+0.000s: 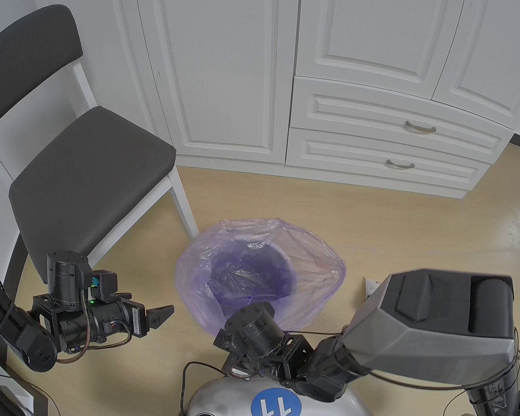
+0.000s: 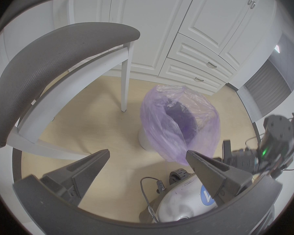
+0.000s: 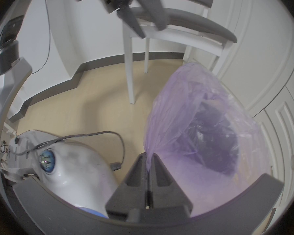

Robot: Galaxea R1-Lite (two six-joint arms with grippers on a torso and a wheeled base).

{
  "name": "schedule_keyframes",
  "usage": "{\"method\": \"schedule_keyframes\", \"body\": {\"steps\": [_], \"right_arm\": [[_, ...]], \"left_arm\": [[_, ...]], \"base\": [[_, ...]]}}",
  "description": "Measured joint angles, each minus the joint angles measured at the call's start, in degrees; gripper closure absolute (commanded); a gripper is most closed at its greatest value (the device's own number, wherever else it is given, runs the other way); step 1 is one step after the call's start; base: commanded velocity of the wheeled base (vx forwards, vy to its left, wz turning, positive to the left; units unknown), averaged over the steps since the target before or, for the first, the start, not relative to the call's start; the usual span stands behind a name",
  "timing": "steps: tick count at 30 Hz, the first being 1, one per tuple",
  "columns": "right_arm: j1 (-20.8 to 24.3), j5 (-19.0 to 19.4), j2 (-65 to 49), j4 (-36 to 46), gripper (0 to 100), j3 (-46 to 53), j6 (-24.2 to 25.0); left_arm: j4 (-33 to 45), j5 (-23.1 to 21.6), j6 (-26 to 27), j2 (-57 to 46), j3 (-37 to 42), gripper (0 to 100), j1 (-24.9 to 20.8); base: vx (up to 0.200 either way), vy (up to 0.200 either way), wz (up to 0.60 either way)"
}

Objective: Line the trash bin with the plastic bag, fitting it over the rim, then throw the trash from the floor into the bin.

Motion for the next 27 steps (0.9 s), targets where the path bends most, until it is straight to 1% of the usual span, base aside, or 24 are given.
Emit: {"method": "schedule_keyframes", "body": {"steps": [6, 13, 27], "right_arm": [[-3.97, -0.13, -1.00, 0.00, 100, -4.84, -2.46], [-7.42, -3.16, 0.90, 0.00, 100, -12.75, -2.76], [-11.01, -3.89, 10.30, -0.02, 100, -15.26, -2.93]], "left_arm": [[0.00, 0.00, 0.00, 0.13, -0.05, 0, 0.00], [-0.02, -0.02, 0.00, 0.55, -0.11, 0, -0.02], [-0.10, -0.04, 0.00, 1.60, -0.22, 0, -0.02]], "base": [[0.000, 0.000, 0.00], [0.000, 0.000, 0.00], [0.000, 0.000, 0.00]]}}
